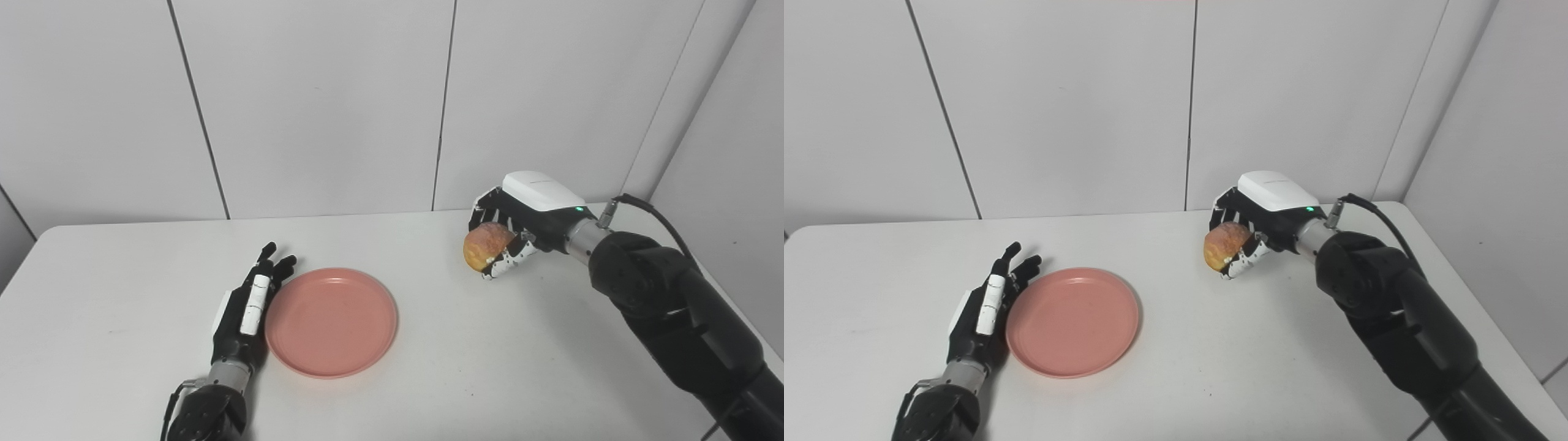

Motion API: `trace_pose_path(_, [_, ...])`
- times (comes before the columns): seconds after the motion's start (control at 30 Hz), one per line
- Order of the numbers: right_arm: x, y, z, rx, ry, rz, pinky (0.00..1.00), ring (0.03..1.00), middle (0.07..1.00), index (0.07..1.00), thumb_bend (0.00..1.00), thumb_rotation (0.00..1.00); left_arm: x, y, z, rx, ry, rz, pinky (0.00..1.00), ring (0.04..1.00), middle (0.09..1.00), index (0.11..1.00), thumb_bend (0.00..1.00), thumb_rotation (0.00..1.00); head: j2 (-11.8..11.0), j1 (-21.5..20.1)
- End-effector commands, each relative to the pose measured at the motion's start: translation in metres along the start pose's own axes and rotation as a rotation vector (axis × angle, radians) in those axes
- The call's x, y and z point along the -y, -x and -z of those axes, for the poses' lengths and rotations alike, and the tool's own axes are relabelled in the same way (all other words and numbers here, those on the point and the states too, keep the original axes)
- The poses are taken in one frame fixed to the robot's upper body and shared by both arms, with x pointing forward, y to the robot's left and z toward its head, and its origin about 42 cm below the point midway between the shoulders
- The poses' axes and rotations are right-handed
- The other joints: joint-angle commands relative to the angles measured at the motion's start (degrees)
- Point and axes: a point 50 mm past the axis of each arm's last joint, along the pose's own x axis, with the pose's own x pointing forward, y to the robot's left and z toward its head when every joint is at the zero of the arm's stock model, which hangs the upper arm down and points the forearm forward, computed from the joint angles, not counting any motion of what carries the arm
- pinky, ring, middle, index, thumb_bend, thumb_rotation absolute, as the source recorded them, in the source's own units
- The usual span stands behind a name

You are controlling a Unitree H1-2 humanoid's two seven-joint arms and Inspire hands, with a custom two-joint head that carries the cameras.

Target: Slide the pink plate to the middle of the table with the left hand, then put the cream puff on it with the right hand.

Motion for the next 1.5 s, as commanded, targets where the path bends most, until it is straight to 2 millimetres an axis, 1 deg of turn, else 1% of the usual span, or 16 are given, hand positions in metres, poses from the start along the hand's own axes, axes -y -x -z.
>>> trace_pose_path(0.0, [0.028, 0.001, -0.018, 0.095, 0.041, 0.089, 0.34, 0.416, 0.502, 0.502, 0.52, 0.0, 0.021, 0.0, 0.004, -0.034, 0.018, 0.039, 1.0, 0.903, 0.871, 0.919, 0.84, 0.86, -0.1, 1.0])
trace_pose_path(0.07, [0.025, 0.0, -0.028, 0.142, 0.028, 0.091, 0.33, 0.413, 0.496, 0.507, 0.52, 0.0, 0.023, 0.001, 0.005, -0.037, 0.016, 0.033, 1.0, 0.919, 0.92, 0.919, 0.82, 0.87, -0.2, 2.0])
trace_pose_path(0.17, [0.02, -0.001, -0.039, 0.191, 0.02, 0.09, 0.35, 0.417, 0.493, 0.507, 0.52, 0.0, 0.026, 0.001, 0.006, -0.036, 0.021, 0.026, 1.0, 0.944, 0.955, 0.916, 0.81, 0.88, -0.4, 3.1])
trace_pose_path(0.3, [0.007, -0.003, -0.06, 0.275, 0.002, 0.075, 0.36, 0.418, 0.492, 0.51, 0.52, 0.0, 0.029, 0.0, 0.009, -0.027, 0.012, 0.027, 1.0, 0.949, 0.96, 0.914, 0.81, 0.88, -0.8, 5.2])
trace_pose_path(0.4, [0.002, -0.005, -0.073, 0.302, 0.0, 0.058, 0.38, 0.425, 0.492, 0.506, 0.52, 0.0, 0.031, -0.001, 0.012, -0.018, -0.001, 0.034, 1.0, 0.947, 0.958, 0.909, 0.82, 0.88, -0.9, 6.4])
trace_pose_path(0.53, [-0.001, -0.011, -0.084, 0.326, 0.0, 0.041, 0.35, 0.419, 0.502, 0.504, 0.52, 0.0, 0.035, -0.002, 0.014, -0.013, -0.014, 0.04, 0.97, 0.941, 0.952, 0.915, 0.82, 0.89, -1.2, 8.0])
trace_pose_path(0.63, [-0.003, -0.017, -0.088, 0.336, 0.003, 0.031, 0.35, 0.424, 0.506, 0.499, 0.52, 0.0, 0.037, -0.003, 0.015, -0.013, -0.027, 0.039, 0.95, 0.939, 0.944, 0.913, 0.82, 0.89, -1.3, 9.2])
trace_pose_path(0.67, [-0.004, -0.019, -0.089, 0.338, 0.004, 0.028, 0.41, 0.448, 0.511, 0.48, 0.52, 0.0, 0.037, -0.003, 0.015, -0.012, -0.032, 0.039, 0.93, 0.938, 0.942, 0.916, 0.82, 0.9, -1.3, 9.2])
trace_pose_path(0.7, [-0.005, -0.023, -0.09, 0.342, 0.006, 0.024, 0.43, 0.458, 0.513, 0.471, 0.52, 0.0, 0.038, -0.003, 0.015, -0.013, -0.034, 0.039, 0.92, 0.936, 0.94, 0.918, 0.82, 0.9, -1.4, 9.8])
trace_pose_path(0.93, [-0.013, -0.042, -0.096, 0.364, 0.012, -0.011, 0.45, 0.482, 0.498, 0.464, 0.52, 0.0, 0.042, -0.004, 0.015, -0.024, -0.03, 0.031, 0.93, 0.927, 0.925, 0.911, 0.83, 0.9, -1.5, 10.4])
trace_pose_path(1.0, [-0.016, -0.047, -0.098, 0.38, 0.008, -0.027, 0.43, 0.47, 0.49, 0.476, 0.52, 0.0, 0.042, -0.003, 0.015, -0.024, -0.025, 0.03, 0.93, 0.93, 0.921, 0.905, 0.82, 0.89, -1.6, 10.5])
trace_pose_path(1.17, [-0.025, -0.058, -0.106, 0.41, 0.027, -0.054, 0.36, 0.427, 0.476, 0.501, 0.52, 0.0, 0.043, -0.003, 0.015, -0.031, -0.035, 0.031, 0.94, 0.922, 0.912, 0.906, 0.85, 0.9, -1.7, 11.0])
trace_pose_path(1.23, [-0.027, -0.063, -0.108, 0.411, 0.023, -0.066, 0.36, 0.426, 0.473, 0.501, 0.52, 0.0, 0.044, -0.003, 0.015, -0.029, -0.042, 0.034, 0.94, 0.921, 0.91, 0.905, 0.84, 0.9, -1.7, 11.1])
trace_pose_path(1.33, [-0.031, -0.072, -0.112, 0.416, 0.01, -0.09, 0.39, 0.444, 0.502, 0.485, 0.52, 0.0, 0.043, -0.003, 0.015, -0.022, -0.041, 0.04, 0.93, 0.919, 0.91, 0.905, 0.83, 0.91, -1.6, 11.1])
trace_pose_path(1.4, [-0.034, -0.077, -0.114, 0.427, 0.008, -0.107, 0.38, 0.439, 0.522, 0.481, 0.52, 0.0, 0.043, -0.003, 0.015, -0.021, -0.039, 0.04, 0.93, 0.918, 0.907, 0.901, 0.82, 0.9, -1.5, 11.1])
trace_pose_path(1.47, [-0.036, -0.082, -0.116, 0.445, 0.004, -0.124, 0.37, 0.429, 0.518, 0.492, 0.52, 0.0, 0.042, -0.003, 0.015, -0.02, -0.044, 0.041, 0.92, 0.922, 0.911, 0.903, 0.82, 0.91, -1.4, 11.1])
